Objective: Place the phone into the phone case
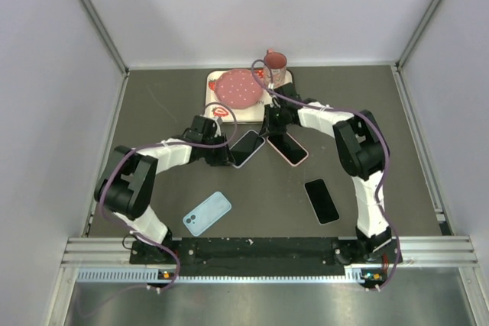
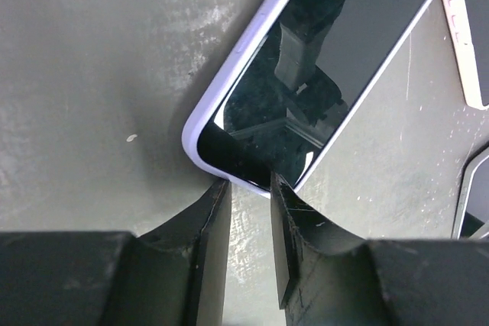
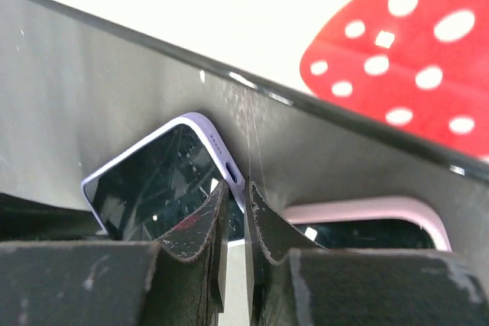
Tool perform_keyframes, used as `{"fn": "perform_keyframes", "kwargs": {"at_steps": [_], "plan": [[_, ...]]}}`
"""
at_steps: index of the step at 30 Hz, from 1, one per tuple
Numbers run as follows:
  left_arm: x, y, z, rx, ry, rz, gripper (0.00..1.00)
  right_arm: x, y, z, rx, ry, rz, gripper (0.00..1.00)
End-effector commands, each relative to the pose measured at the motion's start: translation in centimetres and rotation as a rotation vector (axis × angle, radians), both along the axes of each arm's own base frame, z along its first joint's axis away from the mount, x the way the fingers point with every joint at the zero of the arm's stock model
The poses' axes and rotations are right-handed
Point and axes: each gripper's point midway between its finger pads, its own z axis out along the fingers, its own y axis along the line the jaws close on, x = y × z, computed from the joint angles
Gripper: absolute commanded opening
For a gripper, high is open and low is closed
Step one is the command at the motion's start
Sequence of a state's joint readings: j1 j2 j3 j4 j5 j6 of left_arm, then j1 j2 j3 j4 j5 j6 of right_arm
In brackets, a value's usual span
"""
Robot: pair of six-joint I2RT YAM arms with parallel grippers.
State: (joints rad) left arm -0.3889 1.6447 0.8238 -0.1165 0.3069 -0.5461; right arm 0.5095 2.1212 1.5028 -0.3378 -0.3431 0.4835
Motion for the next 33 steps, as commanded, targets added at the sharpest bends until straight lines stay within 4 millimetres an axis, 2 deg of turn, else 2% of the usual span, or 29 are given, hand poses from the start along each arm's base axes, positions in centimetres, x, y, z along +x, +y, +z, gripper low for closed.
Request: {"fn": "perform_keyframes", "kwargs": {"at_steps": [1, 3, 4, 5, 6, 7, 8, 9, 10, 11, 13, 14, 16, 17, 18, 21, 23, 27, 32, 33], "plan": [[4.8, -3.7, 4.9, -0.133, -0.216, -0.054, 0.36, -1.6, 4.8, 2.1, 0.151, 0.011, 0.107, 0.11], [4.8, -3.4, 5.1, -0.111, -0.224, -0.047, 0.43, -1.9, 4.5, 2.1, 0.146, 0.01, 0.107, 0.14], [4.6, -3.1, 5.0, -0.1, -0.224, -0.043, 0.48, -1.9, 4.4, 2.8, 0.149, -0.006, 0.107, 0.16], [4.4, -2.7, 5.4, -0.083, -0.233, -0.04, 0.57, -1.9, 4.3, 3.1, 0.147, -0.015, 0.108, 0.17], [4.5, -2.1, 5.4, -0.056, -0.241, -0.021, 0.6, -2.3, 4.0, 3.1, 0.14, -0.012, 0.106, 0.25], [4.6, -1.8, 5.9, -0.043, -0.264, -0.022, 0.62, -2.3, 3.9, 3.6, 0.142, -0.025, 0.106, 0.29], [4.2, -1.4, 6.6, -0.028, -0.27, -0.015, 0.65, -2.4, 3.7, 4.9, 0.151, -0.05, 0.108, 0.34], [3.8, -0.6, 6.4, 0.002, -0.262, -0.002, 0.66, -2.7, 3.5, 5.2, 0.15, -0.056, 0.11, 0.42], [3.5, -0.3, 6.8, 0.011, -0.273, -0.004, 0.67, -2.8, 3.3, 5.8, 0.151, -0.069, 0.109, 0.45], [3.2, -0.1, 8.2, 0.007, -0.308, -0.002, 0.68, -3.0, 3.2, 7.4, 0.162, -0.104, 0.112, 0.49], [1.9, 0.7, 8.3, 0.026, -0.303, 0.0, 0.68, -3.5, 2.6, 8.0, 0.155, -0.118, 0.107, 0.59], [1.4, 0.9, 9.4, 0.017, -0.331, 0.001, 0.68, -3.7, 2.4, 8.7, 0.158, -0.135, 0.11, 0.62], [-0.2, 1.4, 9.0, 0.03, -0.305, -0.004, 0.68, -4.5, 1.7, 9.9, 0.163, -0.158, 0.106, 0.72], [-0.8, 1.5, 9.5, 0.028, -0.316, -0.007, 0.68, -4.7, 1.5, 10.2, 0.164, -0.165, 0.107, 0.75], [-1.7, 1.8, 8.9, 0.041, -0.295, -0.01, 0.68, -5.3, 1.1, 10.7, 0.167, -0.175, 0.109, 0.81], [-4.3, 2.3, 8.0, 0.078, -0.239, -0.016, 0.68, -6.3, 0.3, 10.9, 0.159, -0.189, 0.113, 0.88], [-5.8, 2.6, 7.6, 0.102, -0.213, -0.013, 0.68, -7.0, 0.2, 10.9, 0.16, -0.192, 0.134, 0.9], [-7.6, 3.6, 6.8, 0.11, -0.184, 0.025, 0.68, -9.2, 0.3, 9.3, 0.109, -0.187, 0.186, 0.91], [-7.7, 4.9, 8.3, 0.111, -0.231, 0.102, 0.68, -12.4, 2.2, 7.5, 0.017, -0.197, 0.286, 0.89], [-7.4, 5.4, 8.7, 0.128, -0.251, 0.13, 0.68, -13.7, 3.3, 7.3, 0.009, -0.199, 0.325, 0.88]]}}
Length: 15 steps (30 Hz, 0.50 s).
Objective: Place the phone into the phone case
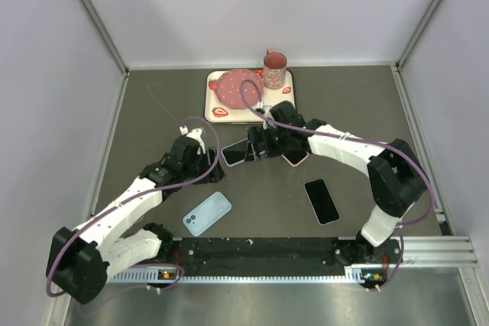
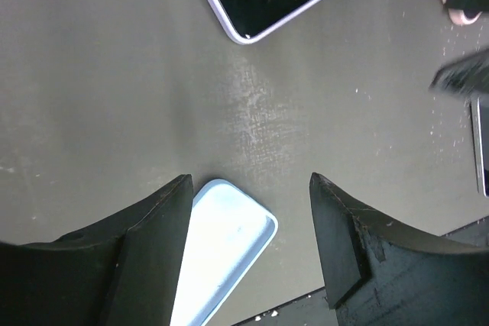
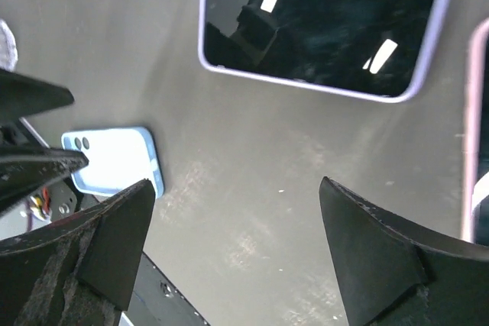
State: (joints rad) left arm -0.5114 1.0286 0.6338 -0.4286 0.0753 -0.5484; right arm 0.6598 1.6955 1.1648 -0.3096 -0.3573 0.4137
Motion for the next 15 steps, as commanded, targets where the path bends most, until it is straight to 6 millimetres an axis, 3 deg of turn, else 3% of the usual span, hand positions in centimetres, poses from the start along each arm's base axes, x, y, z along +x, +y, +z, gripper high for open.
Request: {"fn": "perform_keyframes", "kwargs": {"at_steps": [1, 7, 15], "plan": [[1.0, 1.6, 2.4, 0.004, -0.092, 0.119, 0.68, -3.0, 2.6, -0.2, -0.06, -0.075, 0.12, 0.84], [1.7, 3.4, 6.0, -0.022, -0.224, 0.226, 0.68, -6.4, 5.8, -2.0, -0.081, -0.034, 0.223, 0.74], [0.7, 6.3, 10.7, -0.116, -0.423, 0.364, 0.68, -8.5, 9.3, -3.9, -0.083, 0.031, 0.291, 0.63]]}}
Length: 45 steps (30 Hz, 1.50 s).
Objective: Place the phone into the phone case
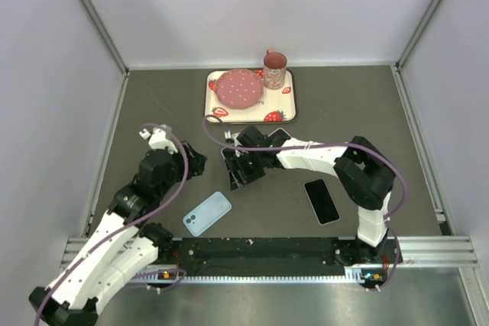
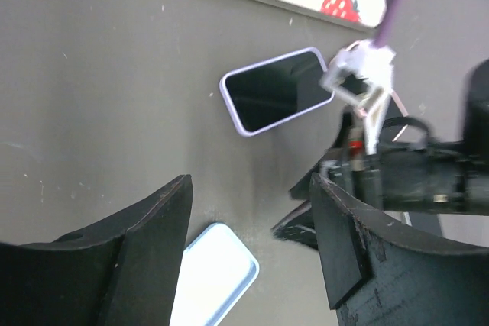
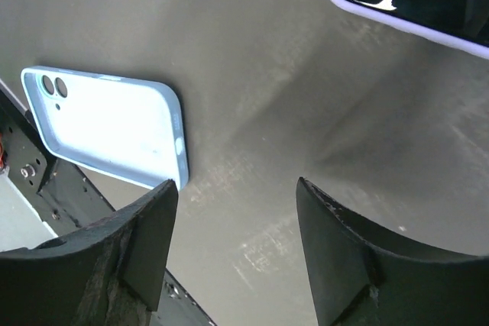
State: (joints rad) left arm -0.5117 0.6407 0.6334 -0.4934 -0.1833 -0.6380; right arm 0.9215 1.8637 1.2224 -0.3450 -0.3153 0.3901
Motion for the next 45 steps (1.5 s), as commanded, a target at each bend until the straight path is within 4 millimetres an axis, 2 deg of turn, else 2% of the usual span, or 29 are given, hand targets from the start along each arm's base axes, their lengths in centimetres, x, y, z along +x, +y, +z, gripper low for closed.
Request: {"fn": "perform_keyframes", "kwargs": {"at_steps": [1, 2, 5, 7, 12, 21, 24, 28, 31, 34, 36, 37, 38, 40, 42, 44, 45], "plan": [[-0.1, 2.1, 3.0, -0.052, -0.127, 0.111, 0.68, -0.6, 3.5, 0.8, 0.038, -0.011, 0.05, 0.62], [-0.2, 2.4, 3.2, -0.053, -0.139, 0.123, 0.68, -0.5, 4.1, 0.9, 0.045, -0.013, 0.054, 0.56], [-0.4, 2.9, 3.9, -0.061, -0.175, 0.135, 0.68, -1.3, 5.2, 0.5, 0.057, 0.024, 0.084, 0.54], [-0.4, 2.9, 3.7, -0.05, -0.171, 0.132, 0.68, -1.7, 5.6, -0.1, 0.051, 0.03, 0.098, 0.53], [-0.1, 2.6, 3.0, -0.042, -0.157, 0.123, 0.68, -2.4, 6.2, -0.6, 0.044, 0.047, 0.13, 0.43], [0.2, 2.5, 2.6, -0.039, -0.172, 0.119, 0.68, -2.7, 5.9, -2.4, -0.02, 0.043, 0.135, 0.31], [0.3, 2.2, 2.2, -0.037, -0.162, 0.11, 0.67, -2.7, 5.8, -3.0, -0.037, 0.052, 0.139, 0.17], [0.4, 2.3, 2.8, -0.023, -0.186, 0.097, 0.67, -2.1, 5.3, -3.6, -0.075, 0.037, 0.113, 0.0], [0.5, 2.4, 2.9, -0.014, -0.195, 0.1, 0.66, -1.4, 4.7, -3.7, -0.093, 0.027, 0.084, 0.0], [0.7, 2.0, 2.7, -0.012, -0.188, 0.085, 0.66, -0.1, 3.1, -3.5, -0.107, 0.022, 0.035, 0.0], [0.9, 1.9, 2.4, 0.002, -0.175, 0.08, 0.66, 1.3, 1.8, -2.7, -0.101, 0.01, -0.013, 0.0], [1.1, 1.8, 2.4, 0.004, -0.174, 0.08, 0.66, 1.4, 0.8, -3.1, -0.117, 0.019, -0.031, 0.0], [1.2, 1.7, 2.4, 0.008, -0.178, 0.076, 0.66, 2.7, -0.2, -2.2, -0.11, 0.001, -0.072, 0.0], [1.6, 1.2, 2.1, 0.009, -0.174, 0.058, 0.66, 2.9, -2.2, -2.7, -0.141, 0.005, -0.115, 0.0], [2.1, 0.6, 1.6, 0.013, -0.154, 0.04, 0.66, 4.2, -4.2, -2.0, -0.145, -0.012, -0.182, 0.0], [2.4, -0.2, 1.6, 0.005, -0.151, 0.013, 0.66, 4.3, -6.4, -2.7, -0.176, 0.0, -0.229, 0.0], [2.6, -0.4, 1.1, 0.013, -0.135, 0.006, 0.66, 4.9, -7.5, -2.2, -0.172, -0.004, -0.268, 0.0]]}}
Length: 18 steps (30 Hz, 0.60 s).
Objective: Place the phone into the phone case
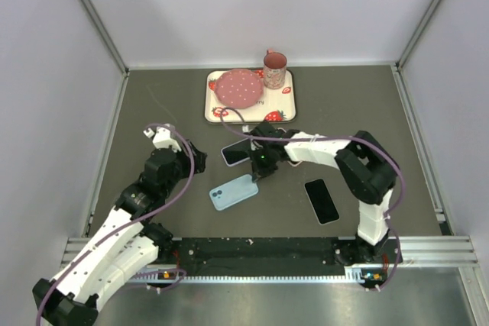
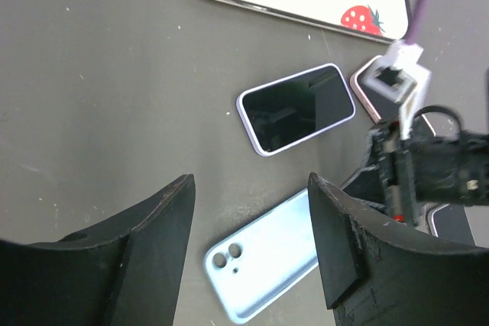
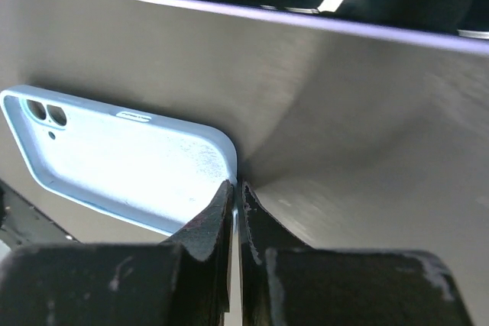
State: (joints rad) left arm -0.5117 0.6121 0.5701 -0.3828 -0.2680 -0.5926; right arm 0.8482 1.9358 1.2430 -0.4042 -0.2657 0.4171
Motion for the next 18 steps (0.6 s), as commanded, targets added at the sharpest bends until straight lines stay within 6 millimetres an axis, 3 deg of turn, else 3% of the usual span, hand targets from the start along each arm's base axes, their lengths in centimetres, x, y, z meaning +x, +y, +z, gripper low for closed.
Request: {"fn": "perform_keyframes", "kwargs": {"at_steps": [1, 10, 18], "plan": [[1.5, -1.9, 0.9, -0.023, -0.035, -0.064, 0.66, 2.0, -5.9, 0.2, -0.088, -0.047, -0.164, 0.0], [2.8, -4.4, -0.8, -0.028, 0.027, -0.145, 0.65, 1.7, -13.2, -1.7, -0.167, 0.0, -0.362, 0.0], [2.9, -5.4, -2.0, -0.018, 0.074, -0.192, 0.65, 1.0, -15.6, -2.1, -0.181, 0.012, -0.463, 0.0]]}}
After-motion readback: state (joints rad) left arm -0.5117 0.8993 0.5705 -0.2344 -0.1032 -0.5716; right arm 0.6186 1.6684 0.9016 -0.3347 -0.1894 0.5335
